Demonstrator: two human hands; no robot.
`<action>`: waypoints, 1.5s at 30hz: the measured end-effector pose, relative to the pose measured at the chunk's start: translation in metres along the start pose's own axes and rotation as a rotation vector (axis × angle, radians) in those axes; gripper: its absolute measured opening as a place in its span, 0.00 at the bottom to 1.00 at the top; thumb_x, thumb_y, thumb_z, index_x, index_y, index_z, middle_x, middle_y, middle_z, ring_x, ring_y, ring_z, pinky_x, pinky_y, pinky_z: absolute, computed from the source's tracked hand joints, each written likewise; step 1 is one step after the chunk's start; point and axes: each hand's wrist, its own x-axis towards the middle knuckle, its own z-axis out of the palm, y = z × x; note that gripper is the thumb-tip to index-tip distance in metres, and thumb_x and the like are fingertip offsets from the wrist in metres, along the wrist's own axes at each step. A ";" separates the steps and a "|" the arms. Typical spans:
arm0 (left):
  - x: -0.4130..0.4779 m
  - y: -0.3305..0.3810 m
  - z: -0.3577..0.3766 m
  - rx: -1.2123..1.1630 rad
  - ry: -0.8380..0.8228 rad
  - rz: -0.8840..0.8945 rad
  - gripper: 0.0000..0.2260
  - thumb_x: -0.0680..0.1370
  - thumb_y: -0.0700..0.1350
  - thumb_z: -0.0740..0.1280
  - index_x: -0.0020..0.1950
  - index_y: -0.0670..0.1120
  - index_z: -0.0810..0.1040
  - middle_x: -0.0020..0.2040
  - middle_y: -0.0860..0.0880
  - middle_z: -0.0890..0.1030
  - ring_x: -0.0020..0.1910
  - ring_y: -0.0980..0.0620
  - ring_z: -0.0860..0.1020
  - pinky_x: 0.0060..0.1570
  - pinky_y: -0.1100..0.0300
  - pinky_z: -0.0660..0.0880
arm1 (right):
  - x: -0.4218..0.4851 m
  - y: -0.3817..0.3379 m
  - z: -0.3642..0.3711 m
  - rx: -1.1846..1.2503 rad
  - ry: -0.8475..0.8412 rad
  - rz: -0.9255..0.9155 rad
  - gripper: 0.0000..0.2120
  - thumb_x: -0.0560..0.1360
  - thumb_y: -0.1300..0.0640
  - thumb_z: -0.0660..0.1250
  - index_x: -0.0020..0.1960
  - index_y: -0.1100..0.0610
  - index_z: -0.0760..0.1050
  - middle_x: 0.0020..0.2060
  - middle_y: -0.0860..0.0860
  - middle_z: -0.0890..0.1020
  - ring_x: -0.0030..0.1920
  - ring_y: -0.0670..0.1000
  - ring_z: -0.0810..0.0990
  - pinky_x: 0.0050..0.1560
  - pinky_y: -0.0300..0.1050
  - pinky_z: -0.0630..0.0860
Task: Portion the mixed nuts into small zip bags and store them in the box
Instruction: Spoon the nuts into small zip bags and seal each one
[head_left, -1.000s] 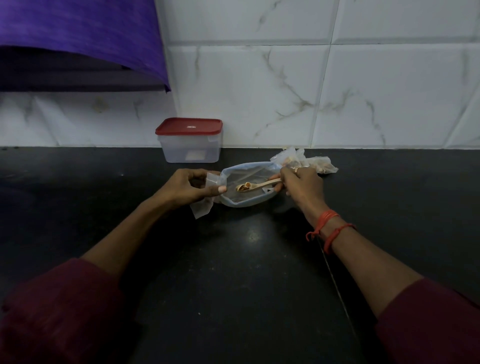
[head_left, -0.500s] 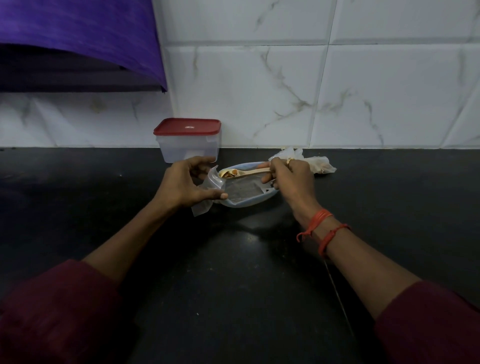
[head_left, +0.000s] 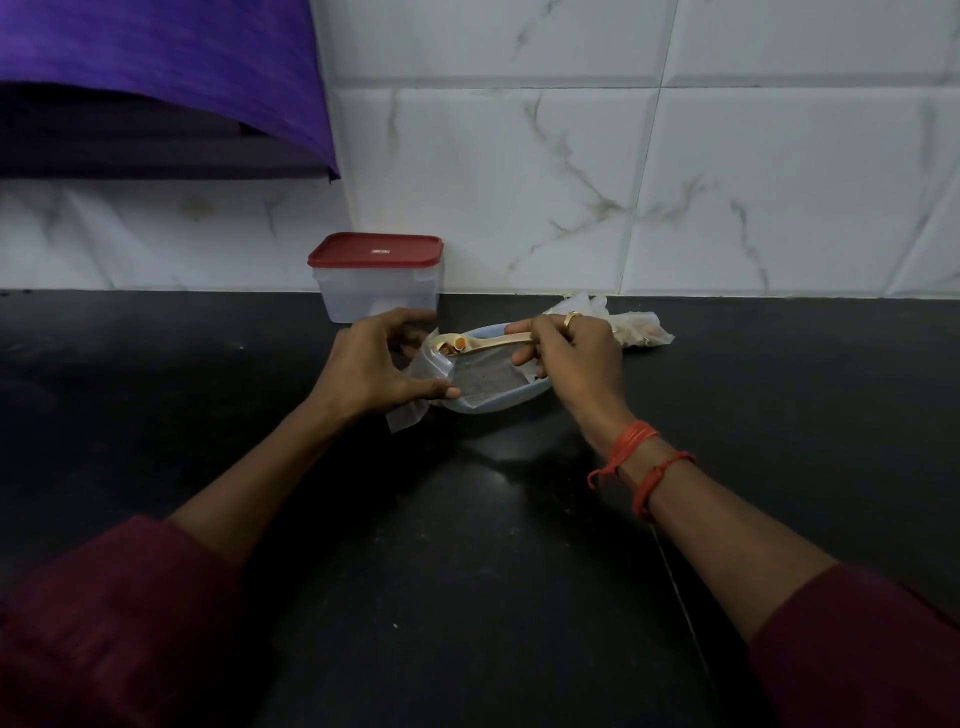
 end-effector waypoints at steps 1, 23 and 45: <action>0.000 0.000 0.000 0.000 0.004 0.002 0.38 0.63 0.51 0.81 0.71 0.48 0.72 0.53 0.59 0.76 0.46 0.67 0.76 0.40 0.77 0.73 | 0.001 0.001 0.000 -0.043 0.009 -0.038 0.14 0.79 0.57 0.63 0.41 0.44 0.83 0.29 0.45 0.84 0.34 0.44 0.79 0.44 0.52 0.80; 0.005 -0.009 -0.008 -0.193 -0.154 -0.149 0.34 0.64 0.45 0.79 0.69 0.49 0.74 0.54 0.59 0.78 0.52 0.61 0.79 0.44 0.69 0.77 | 0.006 0.020 0.003 -0.636 0.049 -0.864 0.10 0.80 0.54 0.66 0.58 0.45 0.82 0.46 0.42 0.85 0.45 0.43 0.83 0.66 0.56 0.63; 0.006 -0.015 -0.010 -0.240 -0.139 -0.195 0.24 0.67 0.49 0.77 0.62 0.55 0.76 0.53 0.59 0.80 0.50 0.63 0.79 0.42 0.71 0.74 | 0.016 0.032 -0.009 -0.474 0.074 -0.282 0.15 0.74 0.41 0.58 0.47 0.43 0.82 0.38 0.43 0.84 0.43 0.49 0.82 0.60 0.61 0.74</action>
